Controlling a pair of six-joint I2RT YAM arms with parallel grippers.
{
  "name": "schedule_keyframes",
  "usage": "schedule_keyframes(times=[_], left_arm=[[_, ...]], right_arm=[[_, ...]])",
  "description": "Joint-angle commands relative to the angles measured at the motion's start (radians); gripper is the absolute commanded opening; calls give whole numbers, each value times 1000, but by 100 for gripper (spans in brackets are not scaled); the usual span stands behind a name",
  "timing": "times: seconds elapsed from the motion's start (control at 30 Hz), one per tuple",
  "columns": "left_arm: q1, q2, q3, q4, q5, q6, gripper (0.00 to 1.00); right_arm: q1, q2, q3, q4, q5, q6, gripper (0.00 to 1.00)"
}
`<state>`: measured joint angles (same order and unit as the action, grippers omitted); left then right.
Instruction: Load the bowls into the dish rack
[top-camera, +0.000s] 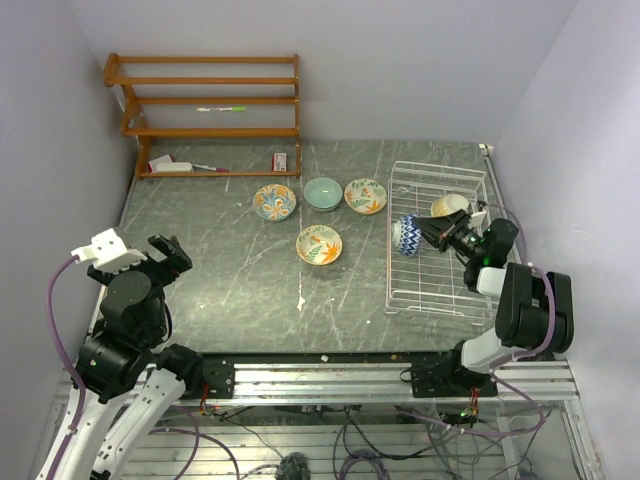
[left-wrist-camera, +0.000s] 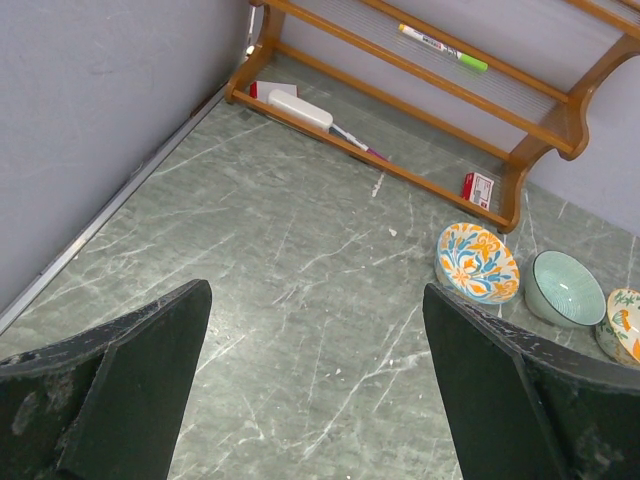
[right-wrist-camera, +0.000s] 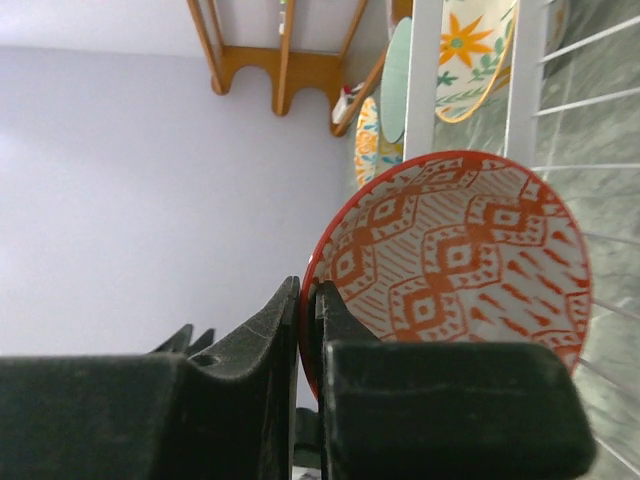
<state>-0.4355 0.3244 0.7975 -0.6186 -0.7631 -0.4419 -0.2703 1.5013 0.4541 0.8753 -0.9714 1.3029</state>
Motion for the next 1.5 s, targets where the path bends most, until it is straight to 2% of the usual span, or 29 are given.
schedule_keyframes(times=[0.0,0.27,0.47,0.67,1.03,1.47], left_arm=[[7,3,6,14,-28,-9,98],[7,8,6,13,-35,-6,98],[7,9,7,9,-39,-6,98],[7,7,6,9,-38,-4,98],[7,-3,4,7,-36,-7,98],[8,-13,4,5,-35,-7,98]], right_arm=[[29,110,-46,247,7,176,0],[-4,215,-98,282,11,172,1],[-52,141,-71,-38,41,-30,4],[-82,106,-43,-265,68,-197,7],[-96,-2,22,-556,189,-409,22],[-96,-99,96,-724,337,-537,28]])
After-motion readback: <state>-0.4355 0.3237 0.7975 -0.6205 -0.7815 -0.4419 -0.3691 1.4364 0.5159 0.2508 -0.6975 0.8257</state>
